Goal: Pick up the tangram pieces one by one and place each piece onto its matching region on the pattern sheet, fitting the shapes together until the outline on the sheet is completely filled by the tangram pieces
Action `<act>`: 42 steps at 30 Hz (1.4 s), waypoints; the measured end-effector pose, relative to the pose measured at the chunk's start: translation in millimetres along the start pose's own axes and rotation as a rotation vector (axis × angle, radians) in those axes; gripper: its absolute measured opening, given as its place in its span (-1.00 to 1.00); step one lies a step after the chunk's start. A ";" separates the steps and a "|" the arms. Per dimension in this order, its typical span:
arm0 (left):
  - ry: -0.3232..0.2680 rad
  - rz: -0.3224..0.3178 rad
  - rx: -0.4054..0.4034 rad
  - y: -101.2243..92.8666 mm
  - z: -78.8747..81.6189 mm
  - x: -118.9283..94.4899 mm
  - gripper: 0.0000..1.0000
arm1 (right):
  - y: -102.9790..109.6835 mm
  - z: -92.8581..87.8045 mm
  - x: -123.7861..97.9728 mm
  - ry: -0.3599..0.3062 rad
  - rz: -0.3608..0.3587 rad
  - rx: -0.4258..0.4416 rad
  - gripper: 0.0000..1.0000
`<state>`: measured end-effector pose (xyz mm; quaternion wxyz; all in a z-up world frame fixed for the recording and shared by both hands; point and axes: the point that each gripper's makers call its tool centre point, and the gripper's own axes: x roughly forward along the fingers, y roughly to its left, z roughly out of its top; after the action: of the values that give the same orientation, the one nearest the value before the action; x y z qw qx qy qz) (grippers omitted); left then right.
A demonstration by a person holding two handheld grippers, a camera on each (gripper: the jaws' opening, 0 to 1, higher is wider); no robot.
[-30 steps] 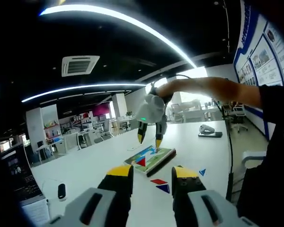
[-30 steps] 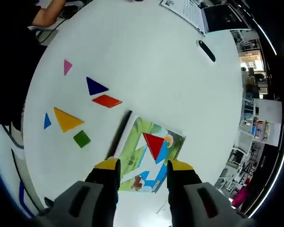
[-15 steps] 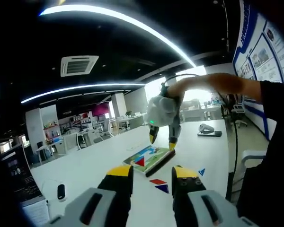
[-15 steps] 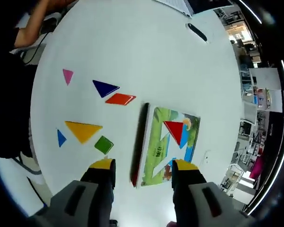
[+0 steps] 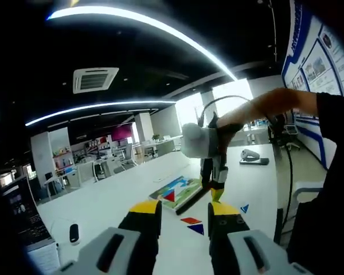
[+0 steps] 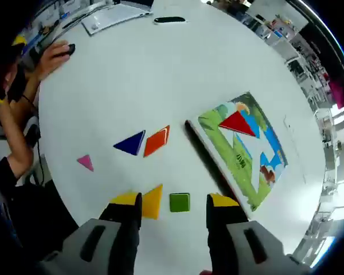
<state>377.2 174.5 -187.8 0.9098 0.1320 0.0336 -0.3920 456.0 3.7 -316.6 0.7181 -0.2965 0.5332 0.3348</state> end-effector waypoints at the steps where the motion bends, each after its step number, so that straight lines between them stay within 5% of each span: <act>1: 0.000 -0.002 0.001 -0.7 0.3 0.0 -0.33 | 7.9 -2.9 0.4 -0.001 0.032 0.008 -0.05; 4: -0.003 -0.003 0.003 -0.8 1.1 0.1 -0.33 | 24.2 -9.6 2.8 -0.007 0.089 0.119 0.01; 14: 0.002 -0.005 0.005 0.8 -1.8 -1.8 -0.32 | 27.1 -41.6 17.3 0.046 0.081 0.245 -0.06; 24: 0.054 -0.052 0.103 -13.6 -11.1 -4.3 -0.30 | 33.7 -47.8 28.8 0.067 0.086 0.287 -0.09; 42: 0.057 -0.055 0.113 -16.0 -8.7 -1.6 -0.29 | 30.5 -59.0 34.9 0.115 0.037 0.268 -0.33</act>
<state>364.8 167.4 -199.3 0.8885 0.1935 0.0408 -0.4140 405.4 -18.4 -367.4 0.7134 -0.2067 0.6186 0.2561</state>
